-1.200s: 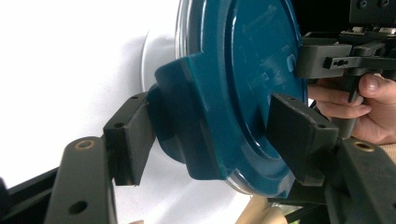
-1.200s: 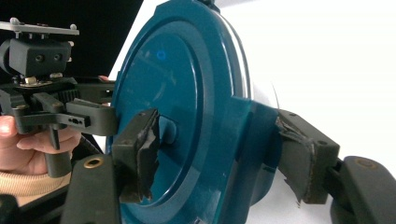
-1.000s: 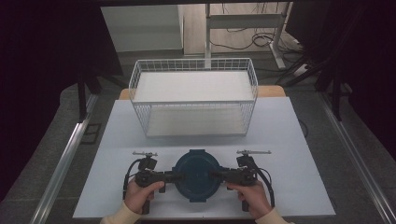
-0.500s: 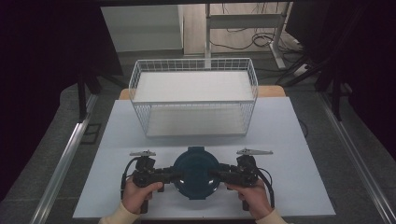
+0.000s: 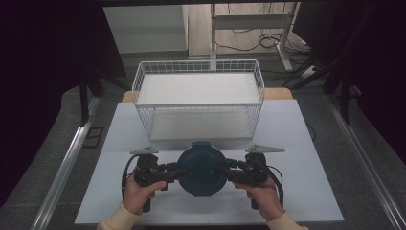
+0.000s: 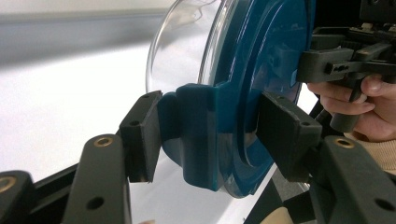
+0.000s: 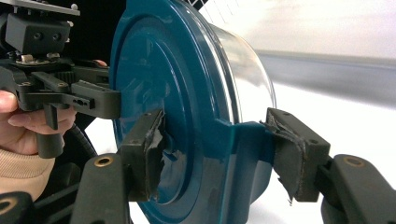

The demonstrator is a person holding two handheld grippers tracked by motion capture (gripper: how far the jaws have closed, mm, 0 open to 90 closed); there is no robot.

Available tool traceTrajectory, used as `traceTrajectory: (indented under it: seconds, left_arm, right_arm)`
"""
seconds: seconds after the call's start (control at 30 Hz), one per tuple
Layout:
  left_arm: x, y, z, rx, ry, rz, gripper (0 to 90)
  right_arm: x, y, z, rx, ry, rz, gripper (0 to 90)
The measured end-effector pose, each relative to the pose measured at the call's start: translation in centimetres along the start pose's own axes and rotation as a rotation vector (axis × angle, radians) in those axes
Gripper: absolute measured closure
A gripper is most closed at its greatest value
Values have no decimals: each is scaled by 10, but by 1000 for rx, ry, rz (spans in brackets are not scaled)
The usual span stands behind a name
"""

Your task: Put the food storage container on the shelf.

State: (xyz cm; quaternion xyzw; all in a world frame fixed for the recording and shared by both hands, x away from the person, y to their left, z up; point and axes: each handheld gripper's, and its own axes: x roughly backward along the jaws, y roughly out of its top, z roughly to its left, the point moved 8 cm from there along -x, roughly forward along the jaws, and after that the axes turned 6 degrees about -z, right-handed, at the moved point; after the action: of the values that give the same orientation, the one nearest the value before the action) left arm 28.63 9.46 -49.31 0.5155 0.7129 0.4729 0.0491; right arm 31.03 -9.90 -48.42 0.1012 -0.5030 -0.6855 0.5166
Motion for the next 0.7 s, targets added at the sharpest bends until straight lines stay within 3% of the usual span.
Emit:
traceTrajectory:
  seconds: [0.23,0.7]
  left_arm:
    - [3,20,-3,-22,-4,-23,419]
    - [15,75,-22,-79,-7,-74,416]
  right_arm:
    - [1,21,3,33,-7,-4,391]
    - [15,78,17,112,-16,-42,391]
